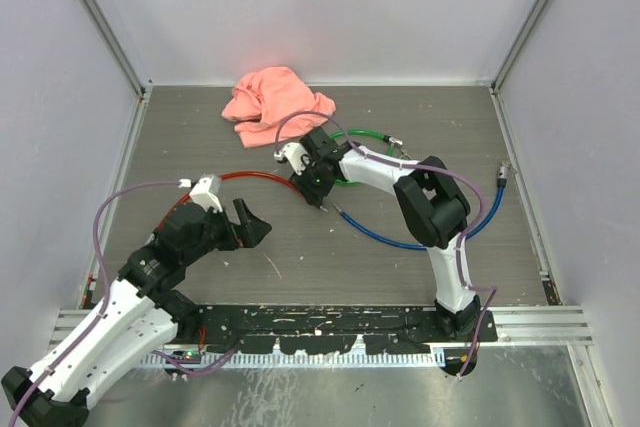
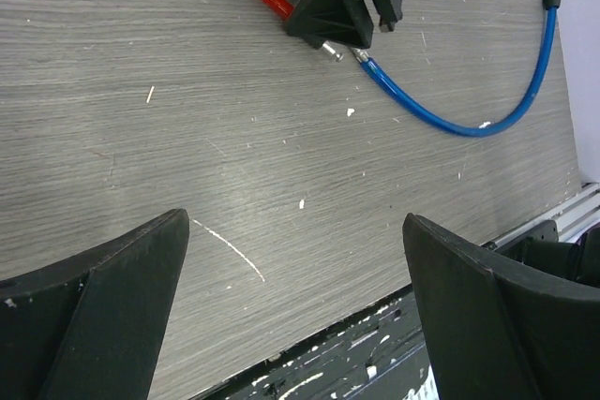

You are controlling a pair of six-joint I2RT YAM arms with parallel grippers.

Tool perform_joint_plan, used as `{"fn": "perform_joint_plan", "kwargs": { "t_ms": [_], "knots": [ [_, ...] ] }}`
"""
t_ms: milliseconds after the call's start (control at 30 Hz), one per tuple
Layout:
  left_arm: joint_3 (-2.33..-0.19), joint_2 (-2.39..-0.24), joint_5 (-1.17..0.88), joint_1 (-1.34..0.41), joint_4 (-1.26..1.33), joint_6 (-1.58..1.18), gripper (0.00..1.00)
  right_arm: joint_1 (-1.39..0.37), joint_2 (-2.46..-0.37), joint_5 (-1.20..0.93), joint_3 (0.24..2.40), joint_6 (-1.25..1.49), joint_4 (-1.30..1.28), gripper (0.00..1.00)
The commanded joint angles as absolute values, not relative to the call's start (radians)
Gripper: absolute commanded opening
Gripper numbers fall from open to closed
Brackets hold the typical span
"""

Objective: Lock with the key
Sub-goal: Pick up the lock from the center of the board.

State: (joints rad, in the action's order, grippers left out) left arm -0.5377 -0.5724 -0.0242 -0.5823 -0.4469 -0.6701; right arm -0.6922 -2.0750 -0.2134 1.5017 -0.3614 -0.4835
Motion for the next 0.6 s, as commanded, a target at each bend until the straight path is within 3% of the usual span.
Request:
{"fn": "perform_joint_plan", "kwargs": {
  "t_ms": [0, 267, 567],
  "knots": [
    [-0.544, -0.536, -0.012, -0.578, -0.452, -0.672, 0.98, -0.698, -2.089, -0.199, 1.554, -0.343, -0.490, 0.46],
    [-0.546, -0.523, -0.016, -0.578, -0.464, -0.678, 0.98, -0.703, -2.128, -0.186, 1.580, -0.332, -0.504, 0.32],
    [-0.549, -0.524, -0.021, -0.578, -0.465, -0.682, 0.99, -0.703, -2.116, -0.150, 1.571, -0.318, -0.488, 0.07]
  ]
}}
